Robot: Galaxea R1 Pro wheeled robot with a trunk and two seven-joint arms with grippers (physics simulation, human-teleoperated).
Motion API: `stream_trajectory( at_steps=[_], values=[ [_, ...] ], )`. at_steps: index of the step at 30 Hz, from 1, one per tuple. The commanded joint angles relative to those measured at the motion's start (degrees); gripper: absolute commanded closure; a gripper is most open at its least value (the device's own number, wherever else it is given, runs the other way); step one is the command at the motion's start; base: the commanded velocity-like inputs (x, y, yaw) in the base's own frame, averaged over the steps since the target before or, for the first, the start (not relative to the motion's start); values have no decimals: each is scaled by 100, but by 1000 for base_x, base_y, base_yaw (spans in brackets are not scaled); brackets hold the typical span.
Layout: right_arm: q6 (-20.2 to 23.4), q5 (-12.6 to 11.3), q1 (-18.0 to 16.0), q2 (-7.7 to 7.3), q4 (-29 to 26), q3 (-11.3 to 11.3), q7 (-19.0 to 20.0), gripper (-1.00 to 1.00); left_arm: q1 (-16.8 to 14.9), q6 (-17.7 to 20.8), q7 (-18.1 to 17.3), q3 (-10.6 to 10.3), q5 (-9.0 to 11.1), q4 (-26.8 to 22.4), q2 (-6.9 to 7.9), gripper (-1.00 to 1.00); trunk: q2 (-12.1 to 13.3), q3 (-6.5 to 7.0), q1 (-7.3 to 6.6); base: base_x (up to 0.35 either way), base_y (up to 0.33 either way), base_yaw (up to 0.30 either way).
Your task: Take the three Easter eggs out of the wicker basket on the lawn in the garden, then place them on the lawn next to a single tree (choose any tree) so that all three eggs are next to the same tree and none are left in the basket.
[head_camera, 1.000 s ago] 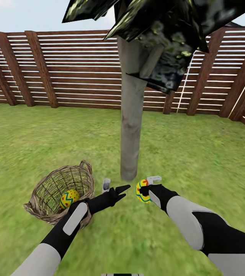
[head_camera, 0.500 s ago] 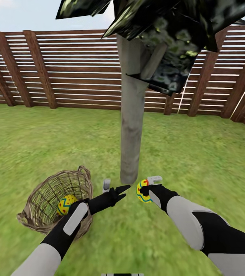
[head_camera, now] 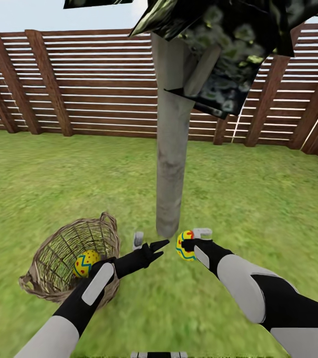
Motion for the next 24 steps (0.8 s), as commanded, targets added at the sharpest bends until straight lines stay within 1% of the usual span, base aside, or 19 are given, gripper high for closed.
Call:
stream_trajectory(
  at_steps=[1,2,4,5,8,11,17,18,20,24],
  values=[
    [47,31,0,3,-7,-54,5,100,-3,41,4,1,41,2,0,-100,-4,-27,1,0,0,0],
    [58,-72,-1,7,8,-61,26,100,-4,41,4,1,41,2,0,-100,-5,-49,4,0,0,0],
    [75,-411,0,10,19,-66,45,100,-3,47,4,1,41,-6,6,-100,-8,-94,9,0,0,0],
    [93,-494,0,10,24,-63,45,100,-3,49,4,1,41,-9,8,-100,-9,-116,11,0,0,0],
    [361,-530,0,16,22,-60,41,100,-4,49,4,1,41,-10,8,-100,-13,-182,19,0,0,0],
    [435,-526,0,10,19,-66,48,100,-5,49,4,1,41,-10,9,-100,-17,-249,27,0,0,0],
    [370,-525,7,10,4,-67,91,100,-3,50,4,0,41,-8,1,-100,-25,-382,42,0,0,0],
    [330,-525,7,10,3,-65,92,100,-4,50,4,-1,41,-6,3,-100,-26,-404,45,0,0,0],
    [84,-532,7,10,2,-66,93,100,-3,49,4,1,41,-2,0,-100,-29,-448,50,0,0,0],
    [-11,-534,7,5,-3,-67,93,100,-3,50,4,-2,41,0,-7,-100,-34,-537,60,0,0,0]
  ],
)
